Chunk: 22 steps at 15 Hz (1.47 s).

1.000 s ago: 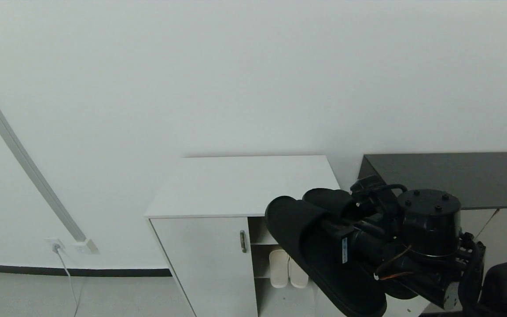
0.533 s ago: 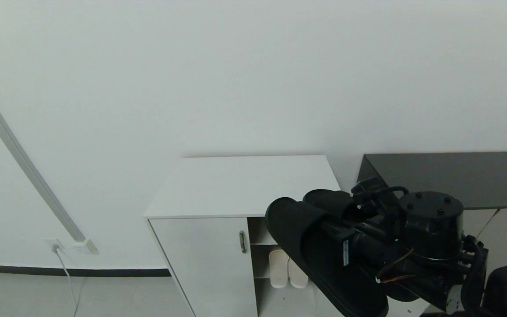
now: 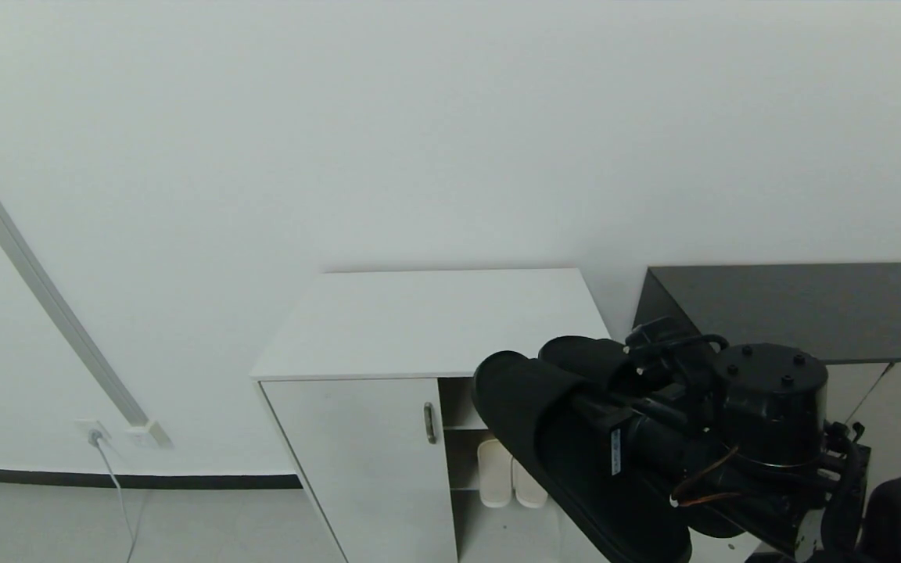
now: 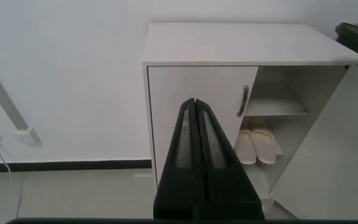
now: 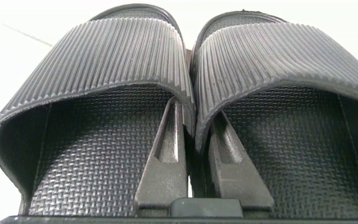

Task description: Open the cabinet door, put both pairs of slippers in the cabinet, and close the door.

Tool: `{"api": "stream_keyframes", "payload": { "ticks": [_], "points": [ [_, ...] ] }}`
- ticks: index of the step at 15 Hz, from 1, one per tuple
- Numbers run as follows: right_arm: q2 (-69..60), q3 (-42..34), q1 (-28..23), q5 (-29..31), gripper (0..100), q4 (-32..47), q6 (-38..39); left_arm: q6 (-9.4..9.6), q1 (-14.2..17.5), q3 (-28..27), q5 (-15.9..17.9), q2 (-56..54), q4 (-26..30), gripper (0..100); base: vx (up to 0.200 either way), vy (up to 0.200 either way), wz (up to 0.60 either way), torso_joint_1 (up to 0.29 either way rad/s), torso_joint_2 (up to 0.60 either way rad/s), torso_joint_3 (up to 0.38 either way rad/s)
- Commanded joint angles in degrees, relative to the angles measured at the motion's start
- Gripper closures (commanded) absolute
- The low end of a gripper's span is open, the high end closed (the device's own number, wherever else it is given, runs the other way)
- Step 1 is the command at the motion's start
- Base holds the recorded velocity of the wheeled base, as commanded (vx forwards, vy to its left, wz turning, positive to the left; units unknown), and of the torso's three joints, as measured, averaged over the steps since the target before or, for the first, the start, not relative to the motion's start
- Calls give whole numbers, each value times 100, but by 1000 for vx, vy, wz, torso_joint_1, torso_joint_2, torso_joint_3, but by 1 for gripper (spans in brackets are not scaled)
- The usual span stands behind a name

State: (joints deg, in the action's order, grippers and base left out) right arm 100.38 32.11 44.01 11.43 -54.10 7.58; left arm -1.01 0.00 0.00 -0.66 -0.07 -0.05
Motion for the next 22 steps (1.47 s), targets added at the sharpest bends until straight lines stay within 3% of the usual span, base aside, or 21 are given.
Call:
{"api": "stream_keyframes", "payload": {
  "ticks": [1,14,22],
  "points": [
    [26,-21,3,-1,100,5,-38,-4,0,0,-4,7,5,100,0,0,0,-139,330,183],
    [43,-73,11,-1,100,5,-64,-13,0,0,-4,7,-4,100,0,0,0,-159,363,199],
    [52,-126,11,-1,100,-57,-73,-13,0,0,-13,7,-4,100,0,0,0,-221,534,311]
  ]
}}
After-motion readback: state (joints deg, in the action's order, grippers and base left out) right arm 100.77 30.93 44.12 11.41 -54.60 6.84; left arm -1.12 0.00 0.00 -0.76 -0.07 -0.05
